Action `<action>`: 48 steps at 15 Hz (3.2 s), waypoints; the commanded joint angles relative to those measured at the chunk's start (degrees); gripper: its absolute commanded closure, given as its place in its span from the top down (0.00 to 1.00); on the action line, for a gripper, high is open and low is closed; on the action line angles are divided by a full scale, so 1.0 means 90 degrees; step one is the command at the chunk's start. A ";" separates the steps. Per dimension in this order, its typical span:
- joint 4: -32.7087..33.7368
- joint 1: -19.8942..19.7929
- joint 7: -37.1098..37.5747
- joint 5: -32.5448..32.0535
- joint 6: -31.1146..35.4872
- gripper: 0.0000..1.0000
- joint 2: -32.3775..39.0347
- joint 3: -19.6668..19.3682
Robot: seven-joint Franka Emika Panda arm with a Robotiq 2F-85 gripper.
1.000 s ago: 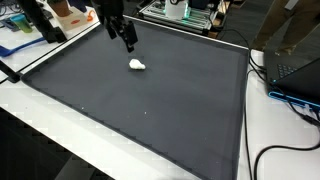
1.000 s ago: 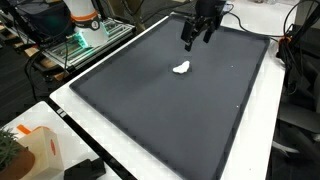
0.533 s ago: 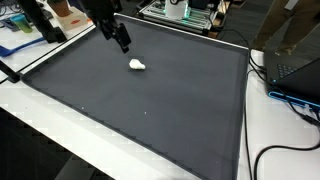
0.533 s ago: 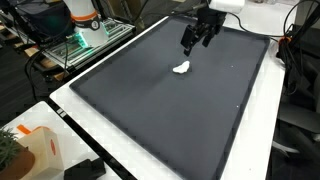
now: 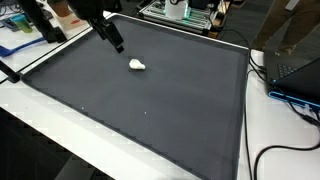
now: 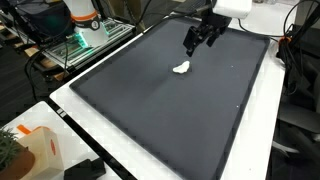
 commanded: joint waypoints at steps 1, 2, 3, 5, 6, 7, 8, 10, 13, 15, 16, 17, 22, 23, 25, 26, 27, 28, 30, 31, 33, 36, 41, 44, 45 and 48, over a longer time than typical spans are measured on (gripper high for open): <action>0.1096 -0.0281 -0.0065 0.0323 -0.0800 1.00 0.0733 0.0091; 0.1349 -0.0323 -0.0051 0.0368 -0.0995 1.00 0.0912 0.0091; 0.1576 -0.0350 -0.0028 0.0386 -0.1148 1.00 0.1078 0.0087; 0.2045 -0.0402 0.0020 0.0426 -0.1468 1.00 0.1432 0.0083; 0.2273 -0.0428 0.0035 0.0451 -0.1621 1.00 0.1604 0.0083; 0.2462 -0.0455 0.0037 0.0481 -0.1738 1.00 0.1753 0.0089; 0.2625 -0.0479 0.0031 0.0514 -0.1826 1.00 0.1882 0.0099; 0.2842 -0.0530 0.0015 0.0587 -0.1873 1.00 0.2095 0.0113; 0.3143 -0.0610 0.0018 0.0664 -0.2016 1.00 0.2398 0.0127; 0.3288 -0.0652 0.0026 0.0715 -0.2061 1.00 0.2552 0.0137; 0.3350 -0.0664 0.0026 0.0726 -0.2079 1.00 0.2619 0.0139; 0.3366 -0.0660 0.0034 0.0727 -0.2028 1.00 0.2667 0.0137; 0.3563 -0.0683 0.0111 0.0762 -0.2164 1.00 0.2936 0.0156; 0.3598 -0.0683 0.0146 0.0765 -0.2253 1.00 0.2979 0.0153; 0.3667 -0.0689 0.0169 0.0771 -0.2396 1.00 0.3045 0.0153; 0.3714 -0.0689 0.0191 0.0767 -0.2477 1.00 0.3079 0.0148; 0.3758 -0.0686 0.0217 0.0759 -0.2561 1.00 0.3114 0.0140; 0.3783 -0.0687 0.0238 0.0758 -0.2622 1.00 0.3137 0.0137; 0.3849 -0.0696 0.0265 0.0777 -0.2729 1.00 0.3183 0.0145; 0.3901 -0.0704 0.0277 0.0787 -0.2777 1.00 0.3223 0.0148; 0.4048 -0.0730 0.0318 0.0806 -0.2900 1.00 0.3367 0.0147; 0.4228 -0.0789 0.0393 0.0875 -0.3071 1.00 0.3557 0.0163; 0.4462 -0.0854 0.0427 0.0962 -0.3288 1.00 0.3787 0.0178; 0.3690 -0.0628 0.0212 0.0817 -0.2702 1.00 0.3108 0.0085; 0.3155 -0.0535 0.0032 0.0768 -0.2433 1.00 0.2668 0.0090; 0.2348 -0.0380 -0.0318 0.0794 -0.1956 1.00 0.1947 0.0119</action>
